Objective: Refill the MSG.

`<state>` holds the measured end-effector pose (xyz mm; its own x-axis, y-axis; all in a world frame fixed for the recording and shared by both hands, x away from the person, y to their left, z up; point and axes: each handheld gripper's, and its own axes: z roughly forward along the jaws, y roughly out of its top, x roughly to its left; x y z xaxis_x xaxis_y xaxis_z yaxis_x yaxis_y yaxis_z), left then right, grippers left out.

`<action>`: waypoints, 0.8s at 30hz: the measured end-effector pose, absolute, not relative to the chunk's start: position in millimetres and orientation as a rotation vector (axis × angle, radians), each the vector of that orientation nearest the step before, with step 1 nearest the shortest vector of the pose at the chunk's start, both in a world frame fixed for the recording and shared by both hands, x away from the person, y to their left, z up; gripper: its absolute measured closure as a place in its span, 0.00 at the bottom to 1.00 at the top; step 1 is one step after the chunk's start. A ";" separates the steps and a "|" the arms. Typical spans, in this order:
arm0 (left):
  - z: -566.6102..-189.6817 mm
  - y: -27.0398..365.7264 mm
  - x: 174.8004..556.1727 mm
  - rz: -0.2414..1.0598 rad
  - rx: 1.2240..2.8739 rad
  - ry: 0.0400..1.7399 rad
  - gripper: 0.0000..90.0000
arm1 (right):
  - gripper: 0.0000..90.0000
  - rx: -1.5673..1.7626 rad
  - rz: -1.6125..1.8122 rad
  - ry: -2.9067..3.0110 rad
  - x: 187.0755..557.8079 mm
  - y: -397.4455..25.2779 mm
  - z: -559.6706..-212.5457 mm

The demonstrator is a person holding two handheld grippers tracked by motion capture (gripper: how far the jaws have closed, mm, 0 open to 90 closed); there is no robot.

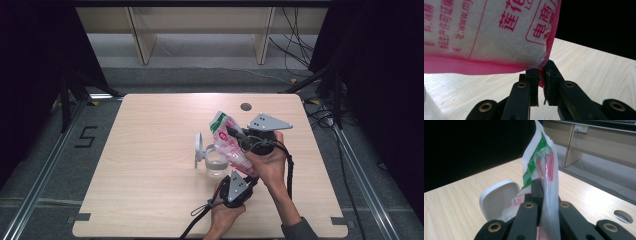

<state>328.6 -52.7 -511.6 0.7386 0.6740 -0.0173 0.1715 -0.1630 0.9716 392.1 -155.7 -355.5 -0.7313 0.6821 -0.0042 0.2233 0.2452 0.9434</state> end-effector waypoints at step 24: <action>-508.3 -58.2 335.4 0.488 1.674 0.666 0.92 | 1.00 0.801 1.413 2.123 396.5 -145.8 -351.1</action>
